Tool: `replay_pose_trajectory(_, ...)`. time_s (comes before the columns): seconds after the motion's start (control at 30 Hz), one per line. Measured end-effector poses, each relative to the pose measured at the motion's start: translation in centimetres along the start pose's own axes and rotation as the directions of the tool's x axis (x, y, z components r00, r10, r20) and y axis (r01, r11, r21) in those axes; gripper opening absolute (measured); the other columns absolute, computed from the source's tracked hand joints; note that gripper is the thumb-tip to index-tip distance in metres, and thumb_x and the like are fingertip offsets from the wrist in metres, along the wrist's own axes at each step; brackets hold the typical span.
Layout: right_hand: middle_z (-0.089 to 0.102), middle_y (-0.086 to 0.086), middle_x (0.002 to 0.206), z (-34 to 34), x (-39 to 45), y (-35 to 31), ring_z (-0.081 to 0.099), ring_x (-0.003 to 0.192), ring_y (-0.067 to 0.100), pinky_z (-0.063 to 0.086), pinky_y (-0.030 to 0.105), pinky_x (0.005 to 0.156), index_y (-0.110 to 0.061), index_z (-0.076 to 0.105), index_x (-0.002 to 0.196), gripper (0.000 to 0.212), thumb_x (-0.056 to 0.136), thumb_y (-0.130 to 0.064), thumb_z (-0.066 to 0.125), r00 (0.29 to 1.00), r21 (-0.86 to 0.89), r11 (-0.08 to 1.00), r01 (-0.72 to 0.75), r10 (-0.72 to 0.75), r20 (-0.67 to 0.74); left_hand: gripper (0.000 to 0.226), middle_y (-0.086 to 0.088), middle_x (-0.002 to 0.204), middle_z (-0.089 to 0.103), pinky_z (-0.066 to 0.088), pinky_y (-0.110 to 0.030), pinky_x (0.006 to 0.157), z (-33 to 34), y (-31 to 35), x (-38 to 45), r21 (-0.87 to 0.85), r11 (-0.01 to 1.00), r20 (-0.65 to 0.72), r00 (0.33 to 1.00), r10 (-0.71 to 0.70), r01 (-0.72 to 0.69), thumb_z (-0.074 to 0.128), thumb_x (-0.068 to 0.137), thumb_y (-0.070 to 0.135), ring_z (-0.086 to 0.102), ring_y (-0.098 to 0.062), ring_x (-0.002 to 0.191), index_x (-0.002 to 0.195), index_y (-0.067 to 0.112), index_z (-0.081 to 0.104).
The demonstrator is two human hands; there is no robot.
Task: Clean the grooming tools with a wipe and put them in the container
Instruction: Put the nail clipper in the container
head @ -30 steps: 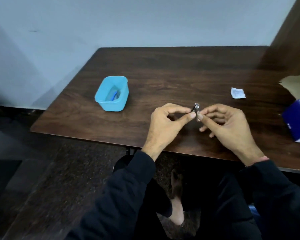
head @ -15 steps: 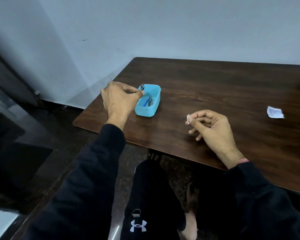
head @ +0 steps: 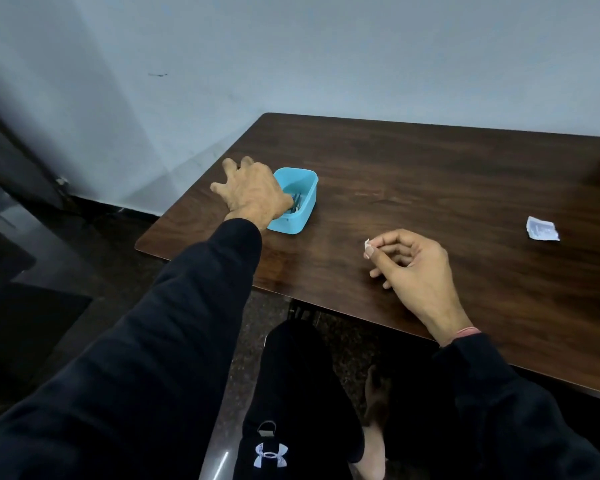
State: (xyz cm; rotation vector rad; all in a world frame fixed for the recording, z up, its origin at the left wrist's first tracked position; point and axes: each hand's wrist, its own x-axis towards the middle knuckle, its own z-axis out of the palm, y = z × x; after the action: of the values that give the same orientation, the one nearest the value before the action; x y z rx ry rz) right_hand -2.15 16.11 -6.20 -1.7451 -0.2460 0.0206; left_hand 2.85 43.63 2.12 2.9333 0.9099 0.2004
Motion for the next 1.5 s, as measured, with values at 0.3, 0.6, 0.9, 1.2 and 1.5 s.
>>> replay_pose_trajectory(0.3,0.084,-0.002,0.095,-0.2,0.0,0.0,0.083,0.079,0.022,0.061,0.032,0.056,-0.024,0.083,0.096,0.007,0.097,-0.018,0.088,1.000,0.067,0.998,0.001,0.001,-0.023,0.054,-0.001,0.135,0.062,0.040,-0.060,0.104,-0.2,0.1,-0.4,0.022,1.000,0.012,1.000,-0.003,0.003,0.088,0.081,0.064,0.041,-0.033,0.144,0.112,0.021,0.083)
replay_pose_trajectory(0.6,0.086,0.005,0.107,-1.2,-0.2,-0.2,0.085,0.090,0.028,0.063,0.027,0.057,-0.016,0.085,0.109,0.010,0.103,-0.010,0.078,0.994,0.287,0.957,0.034,-0.003,-0.108,0.010,0.017,0.096,0.070,0.058,-0.038,0.085,0.2,3.2,-10.7,-0.583,0.613,-0.444,0.841,0.310,-0.534,0.081,0.092,0.043,0.065,-0.008,0.091,0.100,0.039,0.085)
replay_pose_trajectory(0.9,0.085,0.003,0.099,-7.3,-3.1,1.1,0.079,0.082,0.021,0.060,0.029,0.056,-0.019,0.085,0.106,0.020,0.102,-0.001,0.076,0.978,0.081,0.991,0.108,-0.091,-0.188,0.026,0.017,0.095,0.085,0.066,-0.035,0.099,4.1,9.8,-17.6,-0.933,0.344,0.060,0.903,0.426,-0.100,0.093,0.088,0.053,0.079,0.003,0.097,0.105,0.033,0.088)
replay_pose_trajectory(1.2,0.082,0.006,0.096,-12.8,-4.8,2.1,0.078,0.078,0.019,0.059,0.028,0.052,-0.008,0.079,0.106,0.006,0.104,-0.004,0.075,0.977,0.148,0.989,0.017,0.014,-0.211,0.010,0.011,0.092,0.087,0.066,-0.038,0.099,5.7,13.7,-19.6,-0.959,0.270,0.075,0.835,0.544,-0.089,0.091,0.095,0.027,0.082,-0.004,0.093,0.105,0.028,0.090)
replay_pose_trajectory(1.5,0.083,0.010,0.103,-14.5,-5.4,2.4,0.077,0.083,0.022,0.060,0.028,0.054,-0.009,0.081,0.109,0.008,0.104,-0.006,0.076,0.977,0.151,0.988,0.041,-0.009,-0.213,0.032,0.015,0.100,0.086,0.058,-0.028,0.100,5.5,14.8,-19.8,-0.954,0.260,0.062,0.753,0.655,-0.148,0.093,0.092,0.034,0.079,-0.006,0.097,0.123,0.033,0.084)
